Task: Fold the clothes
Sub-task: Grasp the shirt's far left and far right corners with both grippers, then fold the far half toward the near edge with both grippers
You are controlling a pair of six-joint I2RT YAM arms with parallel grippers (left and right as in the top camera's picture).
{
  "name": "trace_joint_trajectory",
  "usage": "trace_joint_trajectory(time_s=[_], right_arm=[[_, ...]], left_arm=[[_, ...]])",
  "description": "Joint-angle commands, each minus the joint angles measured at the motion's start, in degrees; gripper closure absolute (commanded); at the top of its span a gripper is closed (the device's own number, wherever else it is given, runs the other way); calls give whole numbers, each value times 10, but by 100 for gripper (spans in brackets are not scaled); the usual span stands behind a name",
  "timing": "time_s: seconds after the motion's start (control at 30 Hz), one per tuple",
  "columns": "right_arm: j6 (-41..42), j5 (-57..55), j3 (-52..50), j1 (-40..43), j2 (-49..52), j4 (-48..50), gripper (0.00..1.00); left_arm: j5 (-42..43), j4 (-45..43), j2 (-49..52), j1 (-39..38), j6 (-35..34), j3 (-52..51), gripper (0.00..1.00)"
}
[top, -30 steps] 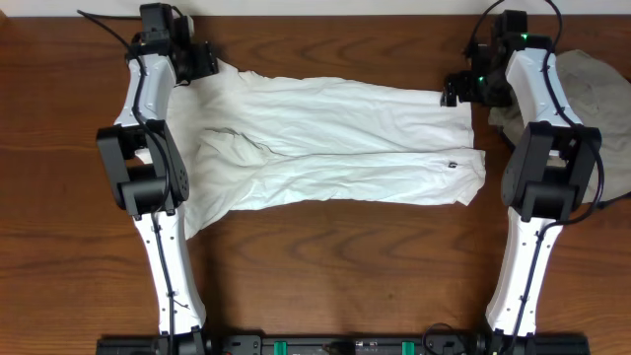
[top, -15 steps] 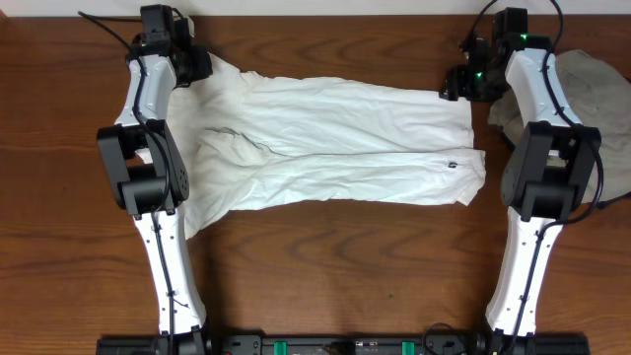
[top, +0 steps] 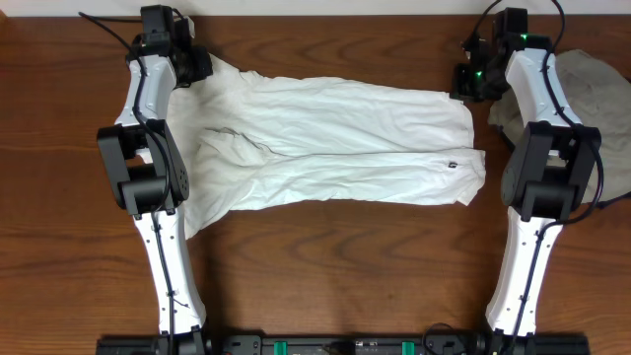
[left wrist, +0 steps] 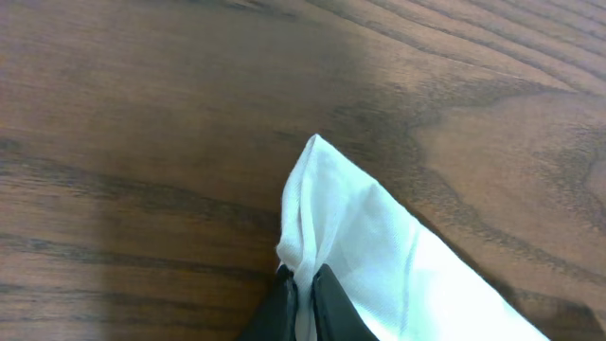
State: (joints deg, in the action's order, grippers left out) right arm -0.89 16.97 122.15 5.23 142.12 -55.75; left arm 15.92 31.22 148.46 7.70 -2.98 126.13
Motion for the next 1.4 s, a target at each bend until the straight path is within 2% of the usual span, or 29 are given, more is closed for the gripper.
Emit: trace_joint_trajectory(time_s=[0.0, 0.2, 0.4, 0.83, 1.1, 1.37], right_arm=[[11, 5, 8, 1, 8, -3, 99], [11, 4, 9, 5, -17, -4, 99], [13, 4, 9, 5, -36, -30, 99], [12, 4, 9, 13, -77, -90, 99], [12, 4, 9, 20, -104, -138, 99], [8, -19, 9, 20, -104, -176, 99]], left_arm=[[1, 13, 17, -1, 0, -3, 94], [4, 40, -30, -1, 0, -3, 94], [57, 86, -74, -1, 0, -3, 94], [57, 199, -124, 6, 0, -3, 94], [57, 299, -179, 16, 0, -4, 94], [57, 394, -185, 19, 0, -4, 94]])
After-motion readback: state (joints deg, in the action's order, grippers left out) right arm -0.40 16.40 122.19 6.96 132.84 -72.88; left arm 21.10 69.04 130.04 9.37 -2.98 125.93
